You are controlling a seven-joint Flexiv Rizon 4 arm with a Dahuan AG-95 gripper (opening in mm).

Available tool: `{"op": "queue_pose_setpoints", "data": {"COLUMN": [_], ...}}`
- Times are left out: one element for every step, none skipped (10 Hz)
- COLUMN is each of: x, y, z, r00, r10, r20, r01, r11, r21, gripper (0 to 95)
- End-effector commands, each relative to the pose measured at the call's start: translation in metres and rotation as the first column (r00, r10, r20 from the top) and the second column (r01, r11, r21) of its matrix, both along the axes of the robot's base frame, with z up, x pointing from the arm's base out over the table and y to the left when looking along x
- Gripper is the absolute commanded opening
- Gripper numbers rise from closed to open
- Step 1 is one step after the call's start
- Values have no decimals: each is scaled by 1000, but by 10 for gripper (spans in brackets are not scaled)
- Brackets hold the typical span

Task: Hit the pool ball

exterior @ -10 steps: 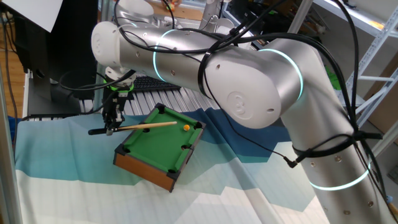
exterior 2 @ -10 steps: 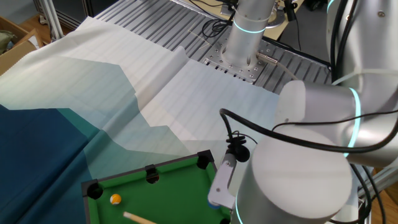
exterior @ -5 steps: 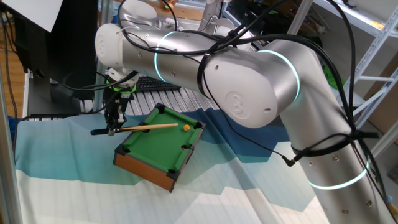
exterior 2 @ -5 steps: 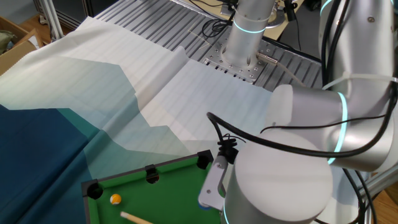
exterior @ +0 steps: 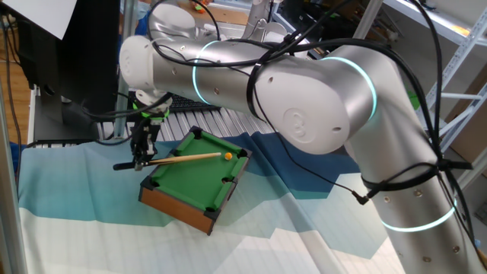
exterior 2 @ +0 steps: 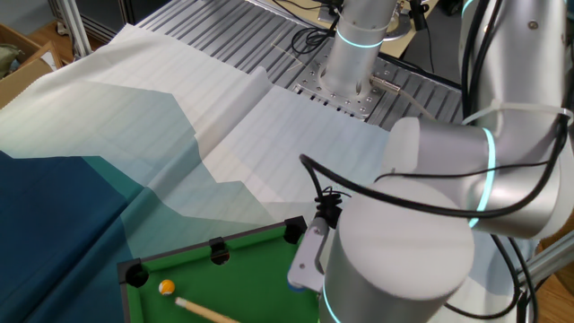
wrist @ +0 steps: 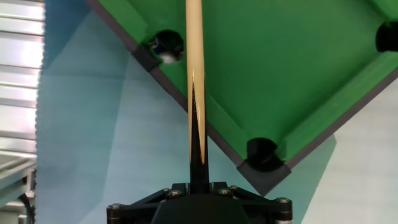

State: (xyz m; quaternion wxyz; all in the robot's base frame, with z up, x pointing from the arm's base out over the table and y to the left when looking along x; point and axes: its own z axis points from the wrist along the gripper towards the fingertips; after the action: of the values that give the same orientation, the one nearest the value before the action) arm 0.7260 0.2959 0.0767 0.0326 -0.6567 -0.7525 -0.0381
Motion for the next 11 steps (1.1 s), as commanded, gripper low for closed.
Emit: {"op": "queue_pose_setpoints", "data": {"x": [3, 2, 2, 2, 1, 1, 1, 1, 1, 1, 1], "y": [1, 0, -1, -2, -3, -3, -3, -3, -4, -4, -5], "z": [0, -1, -1, -1, -1, -1, -1, 0, 1, 1, 2], "r00": [1000, 1000, 1000, 1000, 1000, 1000, 1000, 1000, 1000, 1000, 1000], "r10": [2, 5, 7, 9, 14, 15, 17, 18, 17, 14, 14], "r20": [-7, -8, -9, -8, -7, -7, -7, -7, -7, -9, -9], "r01": [-2, -5, -7, -9, -14, -15, -17, -18, -17, -14, -14], "r11": [1000, 1000, 1000, 1000, 1000, 1000, 1000, 1000, 1000, 1000, 1000], "r21": [1, 3, 4, 3, 2, 2, 1, 0, 2, 3, 4], "gripper": [0, 0, 0, 0, 0, 0, 0, 0, 0, 0, 0]}}
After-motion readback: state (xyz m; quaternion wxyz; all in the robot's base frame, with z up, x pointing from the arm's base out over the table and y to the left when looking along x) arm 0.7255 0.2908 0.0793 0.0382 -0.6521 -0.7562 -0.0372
